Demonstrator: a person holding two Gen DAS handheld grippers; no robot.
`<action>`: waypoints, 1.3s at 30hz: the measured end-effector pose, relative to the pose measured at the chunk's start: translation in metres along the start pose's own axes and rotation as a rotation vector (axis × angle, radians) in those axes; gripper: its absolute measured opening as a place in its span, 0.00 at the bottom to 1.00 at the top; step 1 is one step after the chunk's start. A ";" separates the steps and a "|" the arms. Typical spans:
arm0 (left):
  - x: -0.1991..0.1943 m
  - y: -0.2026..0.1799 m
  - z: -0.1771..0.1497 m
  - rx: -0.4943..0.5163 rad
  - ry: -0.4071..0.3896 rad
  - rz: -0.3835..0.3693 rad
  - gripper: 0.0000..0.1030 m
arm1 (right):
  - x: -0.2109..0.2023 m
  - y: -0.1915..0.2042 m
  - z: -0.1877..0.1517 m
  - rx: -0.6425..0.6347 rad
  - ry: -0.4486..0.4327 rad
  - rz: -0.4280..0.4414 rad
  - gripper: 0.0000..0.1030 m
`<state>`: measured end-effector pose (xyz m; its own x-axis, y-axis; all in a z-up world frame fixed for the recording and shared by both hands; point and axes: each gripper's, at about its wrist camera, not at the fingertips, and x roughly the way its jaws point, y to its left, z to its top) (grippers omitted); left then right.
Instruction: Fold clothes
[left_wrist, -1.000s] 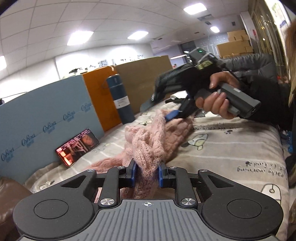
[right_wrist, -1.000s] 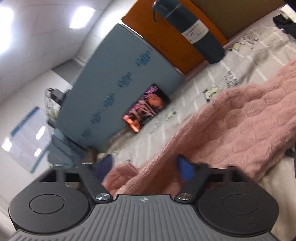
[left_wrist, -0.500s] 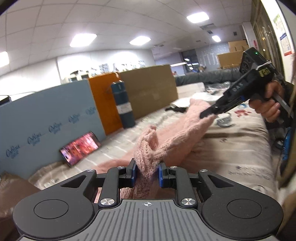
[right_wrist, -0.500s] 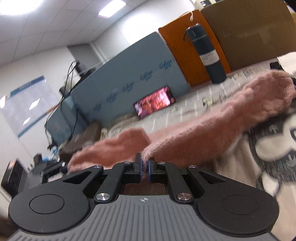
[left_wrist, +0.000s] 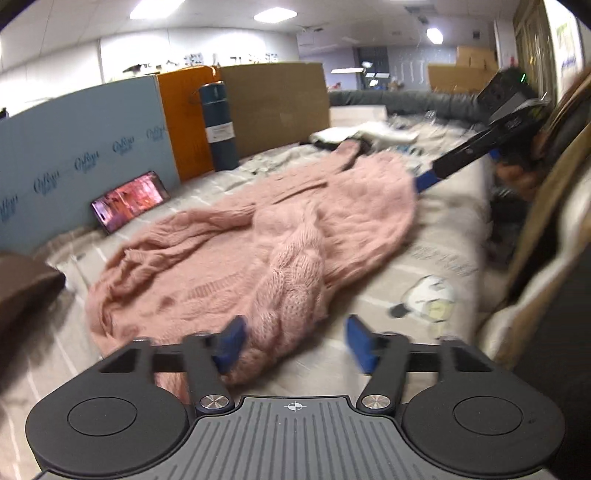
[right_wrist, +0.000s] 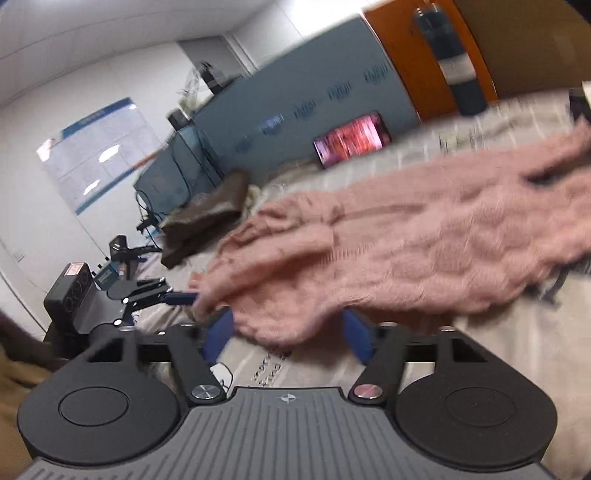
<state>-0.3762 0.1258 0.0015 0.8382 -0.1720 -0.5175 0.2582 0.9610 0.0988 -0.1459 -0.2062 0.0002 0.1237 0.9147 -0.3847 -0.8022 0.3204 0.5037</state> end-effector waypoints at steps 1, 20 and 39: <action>-0.008 0.004 0.000 -0.026 -0.044 0.012 0.75 | -0.007 -0.005 0.006 0.002 -0.039 -0.024 0.67; 0.090 0.156 0.019 -0.673 0.064 0.462 0.70 | 0.025 -0.215 0.106 0.592 -0.288 -0.568 0.62; 0.077 0.128 0.047 -0.390 -0.087 0.694 0.04 | 0.051 -0.167 0.163 0.191 -0.429 -0.525 0.08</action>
<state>-0.2559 0.2250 0.0142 0.7845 0.4923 -0.3770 -0.5092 0.8584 0.0613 0.0895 -0.1730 0.0226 0.7179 0.6307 -0.2946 -0.4616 0.7481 0.4768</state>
